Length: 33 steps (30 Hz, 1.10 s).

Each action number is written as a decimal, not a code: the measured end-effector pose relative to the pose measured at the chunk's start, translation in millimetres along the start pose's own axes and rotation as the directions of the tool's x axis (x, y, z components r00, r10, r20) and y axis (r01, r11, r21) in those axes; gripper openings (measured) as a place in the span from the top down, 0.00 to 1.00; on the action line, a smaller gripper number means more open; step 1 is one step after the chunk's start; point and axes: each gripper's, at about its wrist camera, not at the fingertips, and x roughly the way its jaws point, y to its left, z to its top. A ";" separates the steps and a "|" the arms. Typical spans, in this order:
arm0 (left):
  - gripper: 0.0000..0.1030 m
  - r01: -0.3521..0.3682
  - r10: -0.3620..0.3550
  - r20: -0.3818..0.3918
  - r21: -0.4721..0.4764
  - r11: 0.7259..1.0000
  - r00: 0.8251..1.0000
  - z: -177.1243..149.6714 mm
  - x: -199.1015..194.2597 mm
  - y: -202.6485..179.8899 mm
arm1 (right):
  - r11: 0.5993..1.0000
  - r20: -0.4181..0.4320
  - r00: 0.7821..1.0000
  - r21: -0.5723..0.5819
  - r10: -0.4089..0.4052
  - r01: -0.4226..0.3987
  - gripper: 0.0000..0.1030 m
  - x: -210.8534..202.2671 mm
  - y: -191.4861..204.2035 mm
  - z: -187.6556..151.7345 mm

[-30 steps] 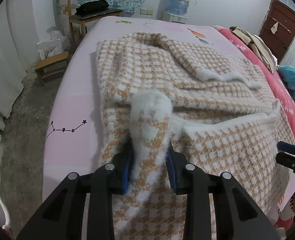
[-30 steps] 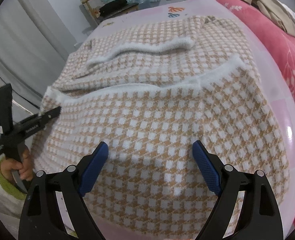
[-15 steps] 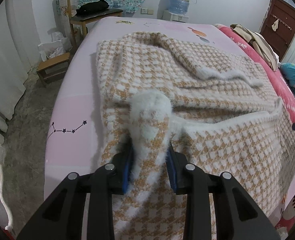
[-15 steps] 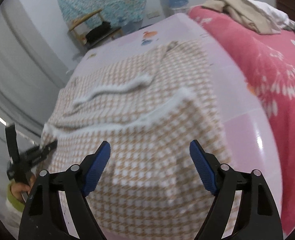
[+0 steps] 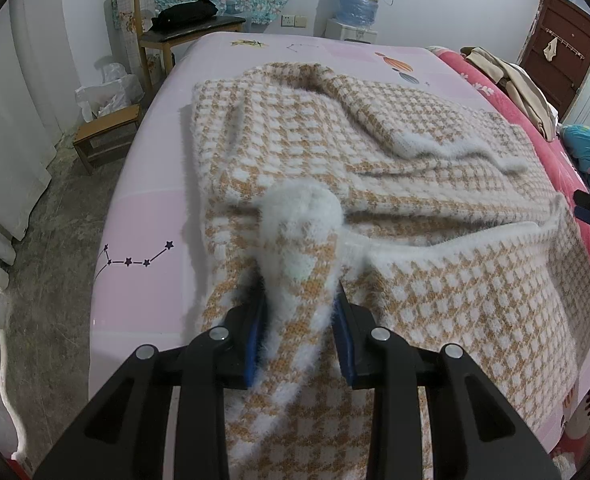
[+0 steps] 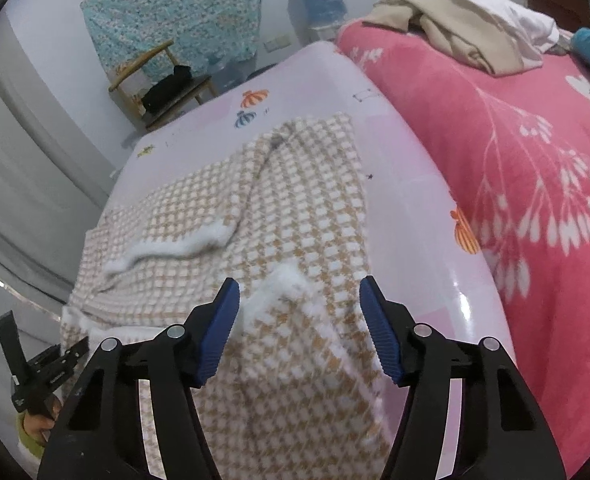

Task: Fold large clothes

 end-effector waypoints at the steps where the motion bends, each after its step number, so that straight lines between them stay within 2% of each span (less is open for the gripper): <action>1: 0.71 0.000 0.000 0.000 0.000 1.000 1.000 0.1 -0.1 -0.2 | 1.000 -0.011 1.000 0.003 0.005 -0.005 0.44 2.7 -1.8 -1.3; 10: 0.71 -0.002 0.002 0.000 0.000 1.000 1.000 0.3 0.0 -0.6 | 0.999 -0.080 0.996 0.014 0.047 -0.046 0.44 6.5 -6.3 -18.1; 16: 0.71 -0.003 0.003 0.000 0.000 1.000 1.000 0.2 0.1 -0.7 | 0.999 -0.093 0.994 0.007 0.050 -0.050 0.45 -0.7 -6.0 -29.4; 24: 0.71 -0.003 0.003 0.000 -0.001 1.000 1.000 0.0 0.3 -0.8 | 1.000 -0.082 0.996 -0.025 -0.015 0.013 0.65 -7.9 1.3 -36.9; 33: 0.71 -0.002 0.002 -0.001 0.000 1.000 1.000 0.2 0.3 -0.6 | 0.995 -0.066 0.996 -0.083 -0.060 0.054 0.68 -15.1 12.9 -42.4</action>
